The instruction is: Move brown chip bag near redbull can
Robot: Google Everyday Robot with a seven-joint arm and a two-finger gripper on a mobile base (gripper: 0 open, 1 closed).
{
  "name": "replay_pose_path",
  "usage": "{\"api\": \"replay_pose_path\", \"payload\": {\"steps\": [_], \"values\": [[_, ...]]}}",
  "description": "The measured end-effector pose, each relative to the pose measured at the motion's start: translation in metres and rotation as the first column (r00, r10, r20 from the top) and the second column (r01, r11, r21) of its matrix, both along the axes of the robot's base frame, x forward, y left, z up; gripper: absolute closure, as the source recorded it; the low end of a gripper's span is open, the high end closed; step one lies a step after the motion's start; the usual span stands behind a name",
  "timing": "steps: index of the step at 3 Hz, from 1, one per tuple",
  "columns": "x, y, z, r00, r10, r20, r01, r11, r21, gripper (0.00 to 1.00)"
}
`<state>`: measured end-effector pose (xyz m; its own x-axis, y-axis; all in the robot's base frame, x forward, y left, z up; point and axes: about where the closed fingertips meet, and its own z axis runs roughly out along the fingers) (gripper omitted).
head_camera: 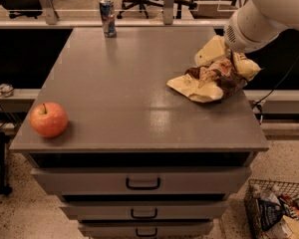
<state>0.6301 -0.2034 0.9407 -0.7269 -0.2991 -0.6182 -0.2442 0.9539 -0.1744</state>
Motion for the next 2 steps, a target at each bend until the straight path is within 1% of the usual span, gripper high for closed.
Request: {"api": "replay_pose_path", "payload": {"steps": [1,2], "values": [[0.0002,0.001,0.0077,0.9999,-0.013,0.007,0.012,1.0,0.007,0.44],[0.0065,-0.0082,-0.0019,0.9971,-0.071,-0.029,0.071,0.997,-0.006,0.44]]}}
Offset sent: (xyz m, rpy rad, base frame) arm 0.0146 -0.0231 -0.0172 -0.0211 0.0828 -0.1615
